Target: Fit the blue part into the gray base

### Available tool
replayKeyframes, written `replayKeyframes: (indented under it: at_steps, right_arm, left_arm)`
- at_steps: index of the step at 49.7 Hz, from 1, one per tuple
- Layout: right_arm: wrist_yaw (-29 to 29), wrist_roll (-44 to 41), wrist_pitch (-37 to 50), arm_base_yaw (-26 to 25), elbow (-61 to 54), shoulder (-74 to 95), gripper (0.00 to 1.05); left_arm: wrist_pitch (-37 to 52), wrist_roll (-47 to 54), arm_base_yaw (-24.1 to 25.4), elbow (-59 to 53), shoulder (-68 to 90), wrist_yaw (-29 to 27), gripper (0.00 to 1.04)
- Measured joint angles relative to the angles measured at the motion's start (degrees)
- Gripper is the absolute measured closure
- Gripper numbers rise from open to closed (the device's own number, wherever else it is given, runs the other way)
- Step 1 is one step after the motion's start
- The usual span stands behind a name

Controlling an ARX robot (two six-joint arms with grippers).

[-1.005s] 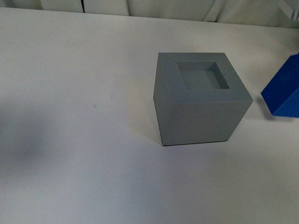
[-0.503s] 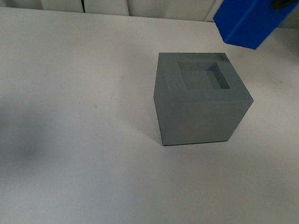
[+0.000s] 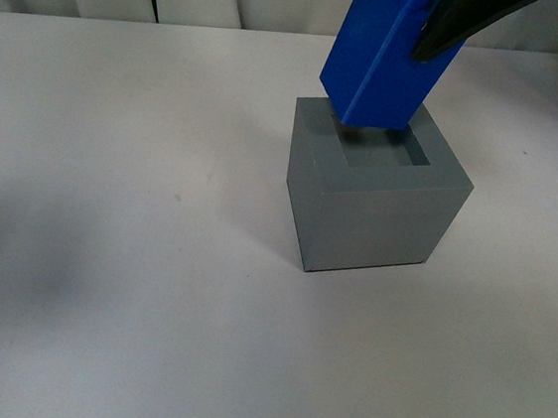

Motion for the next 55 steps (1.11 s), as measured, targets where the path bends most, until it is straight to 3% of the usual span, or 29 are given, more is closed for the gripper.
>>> replayKeyframes:
  at_steps: [55]
  right_arm:
    - [2.1,-0.7,-2.8,0.5,-1.3,0.7,0.58]
  left_arm:
    - [0.0,0.0,0.0,0.0,0.0,0.0,0.06]
